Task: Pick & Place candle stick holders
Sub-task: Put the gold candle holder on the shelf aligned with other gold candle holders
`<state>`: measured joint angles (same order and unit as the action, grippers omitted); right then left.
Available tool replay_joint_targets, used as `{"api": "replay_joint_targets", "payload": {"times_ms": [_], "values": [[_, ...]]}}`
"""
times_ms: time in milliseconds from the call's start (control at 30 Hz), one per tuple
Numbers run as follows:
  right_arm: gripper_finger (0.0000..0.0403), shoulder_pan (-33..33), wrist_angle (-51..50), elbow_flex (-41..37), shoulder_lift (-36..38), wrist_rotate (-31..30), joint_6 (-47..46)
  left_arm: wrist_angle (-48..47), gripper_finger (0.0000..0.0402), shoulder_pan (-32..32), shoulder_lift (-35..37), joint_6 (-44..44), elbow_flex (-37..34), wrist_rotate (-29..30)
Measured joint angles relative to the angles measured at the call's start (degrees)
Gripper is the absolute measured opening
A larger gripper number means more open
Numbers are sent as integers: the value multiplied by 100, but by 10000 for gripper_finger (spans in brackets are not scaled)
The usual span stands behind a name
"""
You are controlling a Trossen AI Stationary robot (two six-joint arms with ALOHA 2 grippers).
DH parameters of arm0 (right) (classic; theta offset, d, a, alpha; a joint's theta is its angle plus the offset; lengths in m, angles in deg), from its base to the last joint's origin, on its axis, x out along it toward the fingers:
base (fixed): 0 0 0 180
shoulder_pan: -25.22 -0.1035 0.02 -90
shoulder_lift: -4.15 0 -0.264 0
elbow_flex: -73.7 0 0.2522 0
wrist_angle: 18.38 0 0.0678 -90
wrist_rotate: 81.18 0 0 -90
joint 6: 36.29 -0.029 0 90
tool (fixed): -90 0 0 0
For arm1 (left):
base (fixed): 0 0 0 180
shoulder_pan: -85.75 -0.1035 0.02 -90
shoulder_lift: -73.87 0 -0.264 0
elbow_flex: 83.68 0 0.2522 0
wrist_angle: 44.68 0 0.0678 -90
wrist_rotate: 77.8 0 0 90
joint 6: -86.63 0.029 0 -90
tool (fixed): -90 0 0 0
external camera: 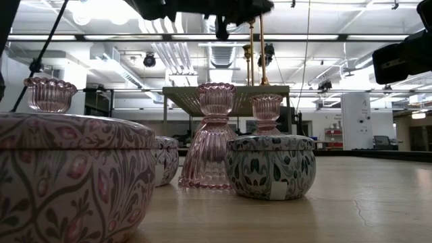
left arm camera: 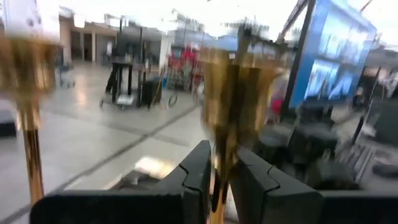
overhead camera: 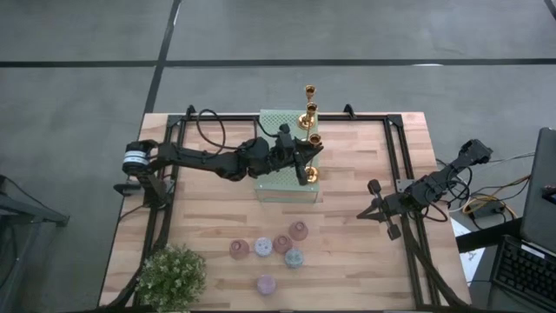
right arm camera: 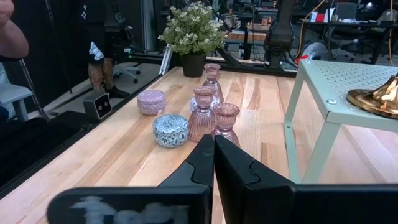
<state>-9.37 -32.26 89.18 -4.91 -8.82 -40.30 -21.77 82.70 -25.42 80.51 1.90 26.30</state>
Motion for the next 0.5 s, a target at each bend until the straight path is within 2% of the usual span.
{"api": "replay_joint_targets", "payload": {"times_ms": [500], "values": [[8,0,-2,0,-2,-1,0,-376,129,-4,26,-233,-9,9]]}}
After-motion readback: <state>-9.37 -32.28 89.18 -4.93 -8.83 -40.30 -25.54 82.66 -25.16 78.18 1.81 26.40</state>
